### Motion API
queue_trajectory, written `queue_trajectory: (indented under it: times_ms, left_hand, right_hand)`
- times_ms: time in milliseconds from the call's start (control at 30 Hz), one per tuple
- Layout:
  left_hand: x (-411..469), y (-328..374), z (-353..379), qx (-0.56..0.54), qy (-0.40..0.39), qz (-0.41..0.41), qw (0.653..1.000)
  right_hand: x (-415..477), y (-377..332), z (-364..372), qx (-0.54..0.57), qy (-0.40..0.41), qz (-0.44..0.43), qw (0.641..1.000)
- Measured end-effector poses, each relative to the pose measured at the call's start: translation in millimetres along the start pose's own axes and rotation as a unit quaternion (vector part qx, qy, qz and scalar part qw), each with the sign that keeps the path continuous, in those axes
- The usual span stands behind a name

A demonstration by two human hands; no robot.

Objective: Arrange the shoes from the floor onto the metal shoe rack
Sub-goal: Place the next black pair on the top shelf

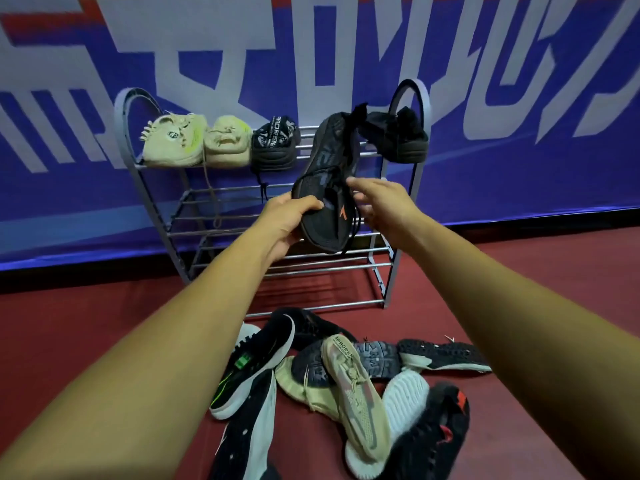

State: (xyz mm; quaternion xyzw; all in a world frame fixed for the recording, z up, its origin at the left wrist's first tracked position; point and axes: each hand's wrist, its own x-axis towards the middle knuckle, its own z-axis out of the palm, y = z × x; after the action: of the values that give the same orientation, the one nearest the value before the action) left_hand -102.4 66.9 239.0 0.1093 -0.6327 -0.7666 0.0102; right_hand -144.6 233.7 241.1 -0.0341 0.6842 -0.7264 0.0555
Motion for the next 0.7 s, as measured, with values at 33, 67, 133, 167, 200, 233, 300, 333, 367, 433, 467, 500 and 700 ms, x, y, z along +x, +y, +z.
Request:
queue_trajectory:
  times_ms: [33,67,133,167,200,233,300,333,367,433,467,500,700]
  left_hand:
    - [4.1,0.9,1.3,-0.012,0.004,-0.003,1.0]
    - [8.0,1.9,3.1,-0.025,0.006,-0.005,1.0]
    - [15.1,3.7,7.4,-0.052,0.005,-0.008,0.999]
    - [17.9,3.9,9.5,-0.062,0.004,-0.012,0.998]
    - [20.4,3.5,11.0,-0.068,0.003,-0.017,0.998]
    - [23.0,2.2,12.0,-0.07,0.003,-0.02,0.997]
    - [25.8,-0.6,13.8,-0.076,0.001,-0.024,0.997]
    - [25.8,-1.4,14.4,-0.076,0.001,-0.026,0.997]
    - [25.4,-1.2,14.4,-0.07,0.003,-0.028,0.997]
    - [22.7,0.4,13.7,-0.056,0.006,-0.035,0.998]
    - [21.5,1.4,13.2,-0.057,0.004,-0.041,0.998]
    - [20.6,2.4,12.9,-0.063,0.001,-0.047,0.997]
    - [16.8,4.6,25.1,-0.13,-0.042,-0.063,0.989]
  right_hand:
    - [-1.3,0.9,-5.7,-0.023,-0.013,0.02,0.999]
    - [-2.3,1.5,-11.5,-0.041,-0.033,0.036,0.998]
    - [-3.2,0.2,-22.4,-0.052,-0.075,0.051,0.994]
    - [-2.1,-1.1,-26.8,-0.052,-0.086,0.052,0.994]
    - [-1.3,-3.1,-30.0,-0.053,-0.089,0.052,0.993]
    - [0.2,-4.6,-32.1,-0.055,-0.086,0.052,0.993]
    - [4.6,-4.3,-32.2,-0.053,-0.075,0.053,0.994]
    - [5.7,-3.7,-30.5,-0.047,-0.073,0.054,0.995]
    - [6.8,-2.6,-28.3,-0.033,-0.073,0.056,0.995]
    - [7.9,-1.5,-23.4,0.024,-0.071,0.057,0.996]
    - [8.0,-1.5,-20.8,0.054,-0.067,0.054,0.995]
    - [8.0,-2.0,-18.3,0.077,-0.058,0.05,0.994]
    - [17.6,-0.6,-13.9,0.163,0.04,0.048,0.985]
